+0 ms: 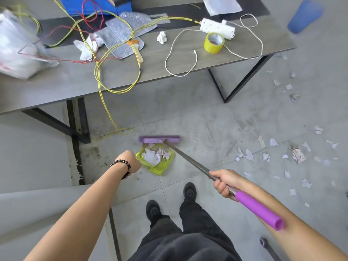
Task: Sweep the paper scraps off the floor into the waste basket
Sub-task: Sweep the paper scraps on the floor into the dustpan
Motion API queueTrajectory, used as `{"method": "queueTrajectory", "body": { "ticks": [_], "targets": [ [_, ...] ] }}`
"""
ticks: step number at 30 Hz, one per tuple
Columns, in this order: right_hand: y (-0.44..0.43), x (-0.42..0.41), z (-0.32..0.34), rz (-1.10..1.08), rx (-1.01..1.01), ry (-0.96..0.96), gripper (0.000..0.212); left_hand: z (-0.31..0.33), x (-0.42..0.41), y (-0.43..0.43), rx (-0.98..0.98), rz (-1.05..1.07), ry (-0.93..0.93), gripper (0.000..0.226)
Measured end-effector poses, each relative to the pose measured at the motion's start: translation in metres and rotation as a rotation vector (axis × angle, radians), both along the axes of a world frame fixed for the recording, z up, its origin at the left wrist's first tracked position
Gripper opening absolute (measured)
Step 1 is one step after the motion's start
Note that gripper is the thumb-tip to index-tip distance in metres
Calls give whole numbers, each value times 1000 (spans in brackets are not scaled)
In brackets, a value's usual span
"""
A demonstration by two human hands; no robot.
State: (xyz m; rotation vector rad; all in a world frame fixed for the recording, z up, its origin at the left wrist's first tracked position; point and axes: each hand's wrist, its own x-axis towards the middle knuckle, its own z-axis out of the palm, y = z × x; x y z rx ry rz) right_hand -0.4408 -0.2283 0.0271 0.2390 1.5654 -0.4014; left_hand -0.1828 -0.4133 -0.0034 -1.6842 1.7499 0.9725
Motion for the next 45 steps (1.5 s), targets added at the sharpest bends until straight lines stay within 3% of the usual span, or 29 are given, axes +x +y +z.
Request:
{"method": "queueTrajectory", "body": {
  "ticks": [6, 13, 19, 23, 26, 28, 33, 37, 45],
  "targets": [
    [-34, 35, -29, 35, -5, 129, 41, -12, 46, 18, 11, -25, -8, 13],
    [-22, 91, -72, 274, 89, 168, 29, -26, 32, 55, 22, -25, 33, 9],
    [35, 83, -26, -57, 217, -178, 22, -27, 32, 35, 5, -26, 58, 11],
    [50, 28, -1, -271, 160, -272, 29, -25, 29, 43, 24, -74, 80, 7],
    [56, 12, 19, -358, 75, -281, 28, -24, 34, 52, 34, -60, 76, 18],
    [61, 9, 24, -403, 29, -257, 27, -23, 36, 56, 31, -63, 74, 26],
    [80, 11, 15, -525, -74, -108, 23, -9, 9, 64, 13, -172, 75, 13],
    [104, -7, -5, -598, -136, 14, 25, 0, -34, 72, -20, -272, 88, 17],
    [185, -126, -41, -458, -161, 387, 44, -2, -171, 95, -67, -468, 90, 15]
  ]
}}
